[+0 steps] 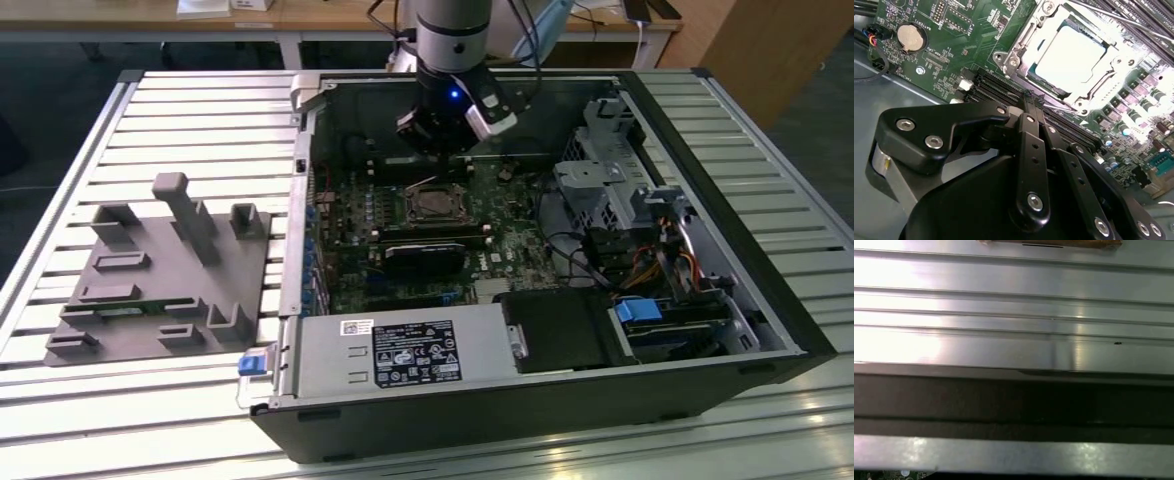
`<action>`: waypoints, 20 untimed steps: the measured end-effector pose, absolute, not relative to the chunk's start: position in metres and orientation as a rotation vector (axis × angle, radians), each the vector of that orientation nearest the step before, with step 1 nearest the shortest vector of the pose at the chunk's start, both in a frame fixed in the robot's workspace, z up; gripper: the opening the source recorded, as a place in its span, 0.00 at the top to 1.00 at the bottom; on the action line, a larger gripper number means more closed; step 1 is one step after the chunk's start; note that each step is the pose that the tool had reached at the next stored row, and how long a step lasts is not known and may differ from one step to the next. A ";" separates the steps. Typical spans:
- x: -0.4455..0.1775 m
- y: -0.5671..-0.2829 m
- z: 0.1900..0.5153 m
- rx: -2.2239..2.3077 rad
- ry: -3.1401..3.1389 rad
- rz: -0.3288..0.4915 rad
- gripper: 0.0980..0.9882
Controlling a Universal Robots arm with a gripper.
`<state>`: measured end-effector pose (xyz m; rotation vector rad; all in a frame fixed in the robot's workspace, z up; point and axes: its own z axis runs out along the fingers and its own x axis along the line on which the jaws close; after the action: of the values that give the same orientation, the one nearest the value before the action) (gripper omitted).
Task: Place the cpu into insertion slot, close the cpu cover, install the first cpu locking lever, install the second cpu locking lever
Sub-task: 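Install the first cpu locking lever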
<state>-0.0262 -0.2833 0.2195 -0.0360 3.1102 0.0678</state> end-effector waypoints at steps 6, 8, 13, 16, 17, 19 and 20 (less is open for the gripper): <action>-0.024 -0.283 0.215 -0.036 3.111 0.068 0.99; -0.024 -0.283 0.215 -0.036 3.111 0.067 0.99; -0.024 -0.283 0.214 -0.036 3.111 0.068 0.99; -0.024 -0.283 0.212 -0.036 3.111 0.067 0.99; -0.024 -0.283 0.211 -0.036 3.111 0.067 0.99; -0.024 -0.283 0.210 -0.036 3.112 0.067 0.99; -0.024 -0.283 0.209 -0.036 3.112 0.067 0.99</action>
<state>-0.0243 -0.2827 0.2093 -0.0357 3.1120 0.0675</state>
